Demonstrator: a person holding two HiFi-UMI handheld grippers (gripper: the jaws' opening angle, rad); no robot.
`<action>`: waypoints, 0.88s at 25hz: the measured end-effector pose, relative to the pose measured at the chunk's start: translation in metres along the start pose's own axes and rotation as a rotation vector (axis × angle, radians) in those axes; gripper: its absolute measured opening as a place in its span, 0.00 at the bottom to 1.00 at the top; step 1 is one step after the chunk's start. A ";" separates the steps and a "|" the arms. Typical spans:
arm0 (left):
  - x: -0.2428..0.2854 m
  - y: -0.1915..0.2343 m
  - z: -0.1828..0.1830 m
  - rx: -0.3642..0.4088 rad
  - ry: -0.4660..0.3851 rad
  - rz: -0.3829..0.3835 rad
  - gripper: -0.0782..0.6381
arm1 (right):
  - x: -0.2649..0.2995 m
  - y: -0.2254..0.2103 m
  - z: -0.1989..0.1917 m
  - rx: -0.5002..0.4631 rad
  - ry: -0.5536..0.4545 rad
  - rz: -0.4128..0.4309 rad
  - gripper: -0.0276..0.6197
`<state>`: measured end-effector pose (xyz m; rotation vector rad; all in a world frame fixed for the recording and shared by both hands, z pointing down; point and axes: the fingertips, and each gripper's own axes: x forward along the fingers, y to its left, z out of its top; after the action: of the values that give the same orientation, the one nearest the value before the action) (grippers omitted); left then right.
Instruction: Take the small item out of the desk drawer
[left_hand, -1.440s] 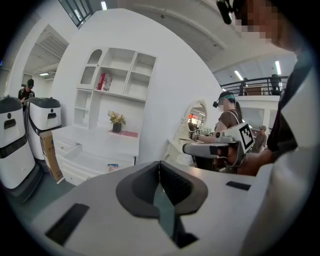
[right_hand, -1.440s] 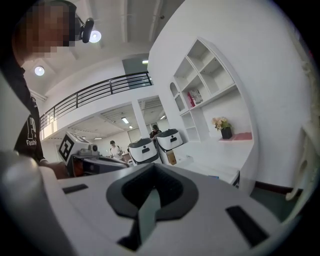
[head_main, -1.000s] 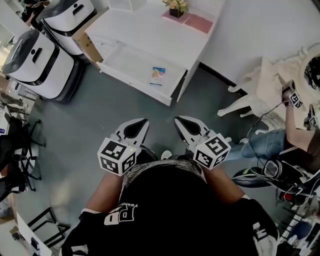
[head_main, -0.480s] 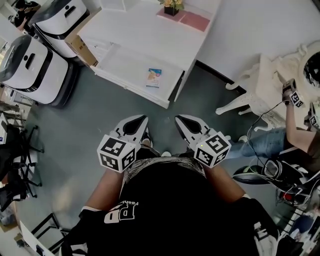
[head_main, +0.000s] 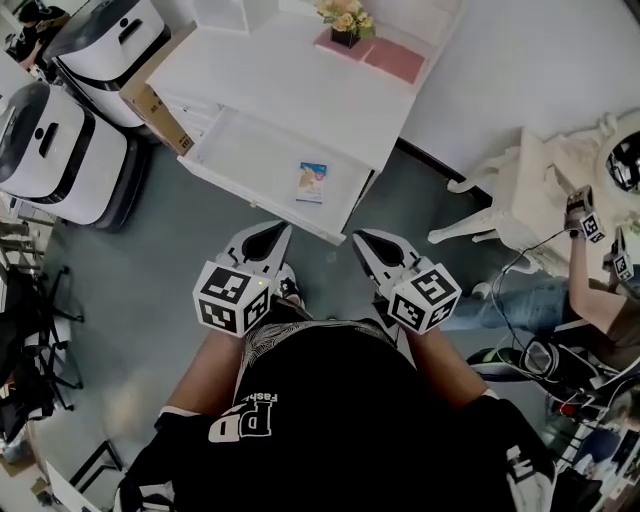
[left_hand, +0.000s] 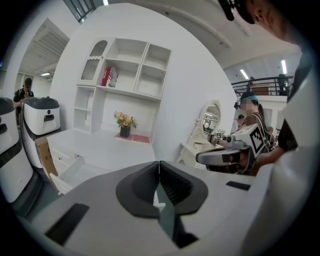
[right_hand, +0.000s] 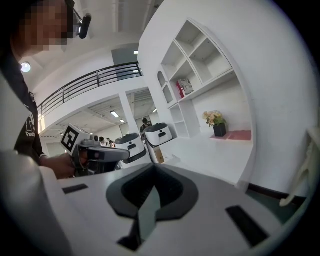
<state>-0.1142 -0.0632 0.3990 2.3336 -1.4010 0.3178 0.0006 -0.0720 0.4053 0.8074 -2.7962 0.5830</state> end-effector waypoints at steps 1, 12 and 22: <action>0.003 0.011 0.007 0.004 -0.006 0.001 0.13 | 0.009 -0.003 0.005 -0.004 0.001 -0.005 0.06; 0.035 0.079 0.033 0.086 0.016 -0.102 0.13 | 0.090 -0.023 0.029 -0.011 0.049 -0.082 0.06; 0.067 0.131 0.023 0.091 0.106 -0.158 0.13 | 0.130 -0.058 0.018 0.050 0.084 -0.188 0.06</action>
<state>-0.1979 -0.1813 0.4335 2.4441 -1.1678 0.4608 -0.0780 -0.1865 0.4427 1.0175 -2.6024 0.6402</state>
